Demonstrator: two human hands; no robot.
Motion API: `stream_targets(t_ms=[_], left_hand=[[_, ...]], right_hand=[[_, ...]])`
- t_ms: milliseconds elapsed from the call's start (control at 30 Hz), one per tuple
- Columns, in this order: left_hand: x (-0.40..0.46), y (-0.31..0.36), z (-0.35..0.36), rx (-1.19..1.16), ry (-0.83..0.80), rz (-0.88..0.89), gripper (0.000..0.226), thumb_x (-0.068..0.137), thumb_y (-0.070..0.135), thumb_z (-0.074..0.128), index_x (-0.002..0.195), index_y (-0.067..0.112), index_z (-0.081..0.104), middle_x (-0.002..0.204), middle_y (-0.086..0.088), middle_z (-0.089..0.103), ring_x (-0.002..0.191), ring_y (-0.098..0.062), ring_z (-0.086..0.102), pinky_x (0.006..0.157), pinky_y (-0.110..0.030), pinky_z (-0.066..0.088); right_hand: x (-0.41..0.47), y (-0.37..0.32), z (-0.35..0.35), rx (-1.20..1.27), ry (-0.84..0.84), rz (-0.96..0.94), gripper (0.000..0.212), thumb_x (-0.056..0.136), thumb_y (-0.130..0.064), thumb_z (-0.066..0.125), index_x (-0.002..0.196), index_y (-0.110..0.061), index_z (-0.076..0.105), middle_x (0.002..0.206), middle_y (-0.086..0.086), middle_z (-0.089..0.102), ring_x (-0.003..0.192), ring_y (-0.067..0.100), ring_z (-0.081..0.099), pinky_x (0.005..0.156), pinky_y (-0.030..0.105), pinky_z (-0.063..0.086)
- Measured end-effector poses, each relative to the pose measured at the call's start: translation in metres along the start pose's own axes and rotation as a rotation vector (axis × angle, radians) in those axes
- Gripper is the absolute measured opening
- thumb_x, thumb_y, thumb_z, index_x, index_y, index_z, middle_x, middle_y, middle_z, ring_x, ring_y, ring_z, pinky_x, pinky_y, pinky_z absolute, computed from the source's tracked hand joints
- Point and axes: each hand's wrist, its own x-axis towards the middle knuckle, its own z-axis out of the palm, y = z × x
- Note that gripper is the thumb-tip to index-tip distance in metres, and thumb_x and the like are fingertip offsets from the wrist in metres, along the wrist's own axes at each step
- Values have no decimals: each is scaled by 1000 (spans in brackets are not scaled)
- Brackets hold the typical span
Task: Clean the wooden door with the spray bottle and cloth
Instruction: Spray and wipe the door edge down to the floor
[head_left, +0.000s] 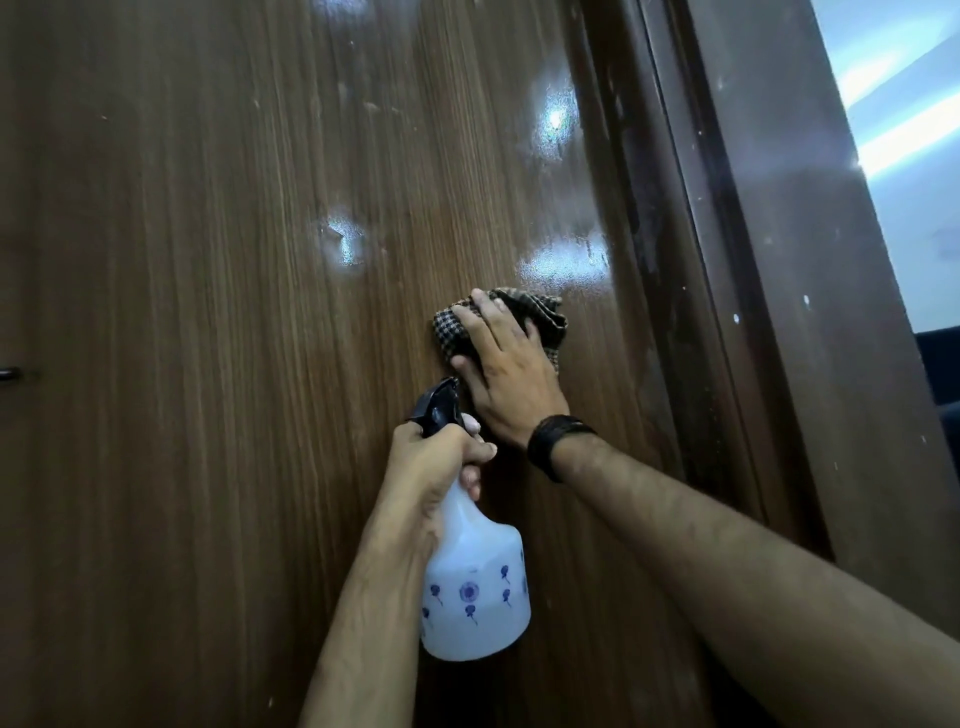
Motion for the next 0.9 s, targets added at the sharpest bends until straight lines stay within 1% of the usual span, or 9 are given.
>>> stream_targets(t_ms=[133, 267, 367, 433, 567, 700, 767, 833, 900], left_hand=[[-1, 4, -3, 49, 28, 40, 29, 80, -19, 55, 78, 9, 59, 62, -7, 54, 35, -10, 37, 40, -21, 34], [-2, 8, -5, 91, 38, 56, 31, 77, -21, 54, 75, 9, 60, 64, -11, 52, 35, -11, 36, 39, -21, 33], [-5, 7, -3, 77, 8, 27, 31, 79, -21, 53, 77, 9, 59, 63, -8, 53, 35, -10, 37, 39, -21, 33], [-4, 7, 0, 81, -10, 22, 31, 79, -20, 54, 77, 10, 59, 62, -7, 54, 35, -10, 37, 40, -21, 33], [-6, 4, 13, 77, -43, 25, 30, 78, -20, 54, 77, 9, 60, 65, -10, 54, 37, -12, 38, 42, -21, 34], [-10, -8, 34, 120, -107, -17, 29, 78, -19, 51, 76, 8, 59, 68, -13, 50, 37, -13, 38, 41, -23, 34], [-13, -14, 47, 135, -158, -61, 29, 79, -20, 50, 78, 8, 58, 66, -12, 51, 37, -12, 39, 42, -22, 34], [-17, -20, 61, 154, -212, -111, 29, 81, -20, 52, 82, 8, 58, 65, -10, 54, 37, -11, 40, 42, -21, 35], [-19, -29, 74, 182, -263, -146, 29, 81, -19, 54, 84, 9, 60, 66, -8, 57, 38, -10, 42, 42, -22, 37]], right_hand=[[-38, -6, 11, -8, -53, -172, 65, 95, -38, 41, 157, -22, 27, 168, 1, 14, 155, 20, 9, 121, 50, 24], [-72, -3, 16, 28, -95, -231, 62, 97, -36, 48, 154, -19, 30, 168, -4, 12, 155, 12, 7, 107, 44, 46], [-68, 6, 5, -4, -99, -258, 61, 97, -38, 45, 154, -25, 30, 167, -6, 17, 154, 11, 11, 112, 40, 41], [-65, 7, -1, 30, -50, -139, 58, 98, -38, 48, 154, -27, 34, 166, -7, 21, 154, 10, 13, 119, 36, 31], [-97, 5, 3, 106, 134, 104, 49, 94, -22, 58, 143, -21, 53, 156, 0, 42, 147, 17, 31, 116, 41, 36], [-167, 13, 2, 100, 86, 164, 63, 85, -8, 74, 141, -24, 51, 154, -3, 42, 145, 15, 34, 115, 34, 36], [-197, 25, -3, 79, 91, 237, 63, 78, 2, 76, 132, -21, 54, 148, 0, 46, 139, 19, 40, 113, 38, 39], [-212, 42, -13, 70, 174, 359, 54, 75, 13, 71, 121, -14, 58, 138, 7, 53, 131, 23, 45, 110, 47, 42], [-221, 59, -27, 67, 299, 475, 45, 78, 14, 68, 117, -7, 60, 131, 11, 56, 125, 24, 49, 107, 49, 45]])
